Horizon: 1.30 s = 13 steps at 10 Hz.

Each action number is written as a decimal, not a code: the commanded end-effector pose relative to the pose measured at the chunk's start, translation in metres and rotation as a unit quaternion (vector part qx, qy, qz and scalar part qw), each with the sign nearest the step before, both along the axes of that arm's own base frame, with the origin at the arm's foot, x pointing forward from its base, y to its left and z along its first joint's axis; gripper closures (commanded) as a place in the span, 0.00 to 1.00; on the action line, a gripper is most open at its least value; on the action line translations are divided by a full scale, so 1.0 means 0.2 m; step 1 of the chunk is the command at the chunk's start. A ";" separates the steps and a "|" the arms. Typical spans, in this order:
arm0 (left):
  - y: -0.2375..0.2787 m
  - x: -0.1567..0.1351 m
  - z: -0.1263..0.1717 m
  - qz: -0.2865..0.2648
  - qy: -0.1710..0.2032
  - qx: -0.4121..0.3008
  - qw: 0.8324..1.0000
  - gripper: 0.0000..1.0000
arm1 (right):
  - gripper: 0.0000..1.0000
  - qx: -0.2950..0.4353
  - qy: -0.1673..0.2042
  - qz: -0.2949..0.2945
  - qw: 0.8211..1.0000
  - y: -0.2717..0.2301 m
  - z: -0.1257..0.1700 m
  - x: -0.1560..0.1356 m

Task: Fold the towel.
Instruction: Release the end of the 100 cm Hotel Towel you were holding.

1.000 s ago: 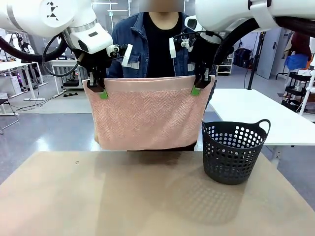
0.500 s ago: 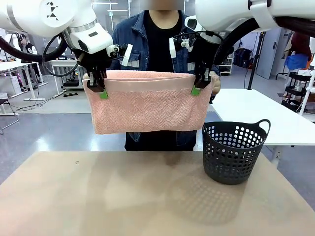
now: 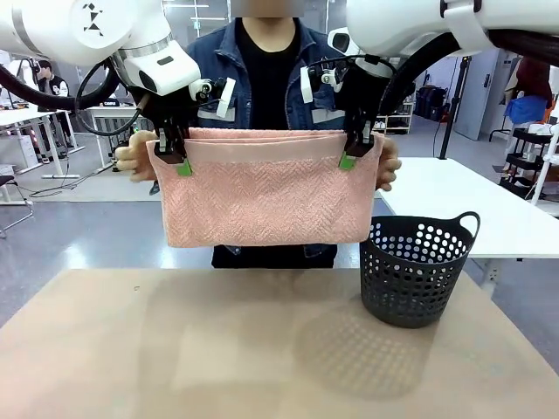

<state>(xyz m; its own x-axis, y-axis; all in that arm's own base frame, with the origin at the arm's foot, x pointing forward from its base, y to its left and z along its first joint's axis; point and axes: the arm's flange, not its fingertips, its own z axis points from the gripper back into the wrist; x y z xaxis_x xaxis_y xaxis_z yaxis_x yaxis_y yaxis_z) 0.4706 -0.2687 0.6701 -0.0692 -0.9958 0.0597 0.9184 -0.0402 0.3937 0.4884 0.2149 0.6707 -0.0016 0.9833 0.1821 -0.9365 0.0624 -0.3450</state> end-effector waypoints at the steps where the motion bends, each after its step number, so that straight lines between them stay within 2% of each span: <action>1: 0.00 0.00 0.01 0.001 -0.001 -0.001 1.000 1.00 | 1.00 0.001 -0.001 -0.002 1.000 -0.01 0.01 0.00; 10: 0.00 0.00 0.01 0.001 -0.001 -0.001 1.000 1.00 | 1.00 0.001 -0.001 -0.002 1.000 -0.01 0.01 0.00; 11: 0.00 0.00 0.00 -0.001 0.000 0.000 1.000 0.55 | 0.60 0.000 -0.001 0.001 1.000 0.00 0.00 0.00; 12: 0.00 0.01 0.02 0.004 0.001 0.001 1.000 0.55 | 0.60 0.013 0.001 -0.003 1.000 -0.01 0.02 -0.01; 13: -0.01 -0.01 0.04 0.000 0.000 -0.005 1.000 0.15 | 0.24 0.020 0.004 -0.008 1.000 -0.03 0.04 -0.02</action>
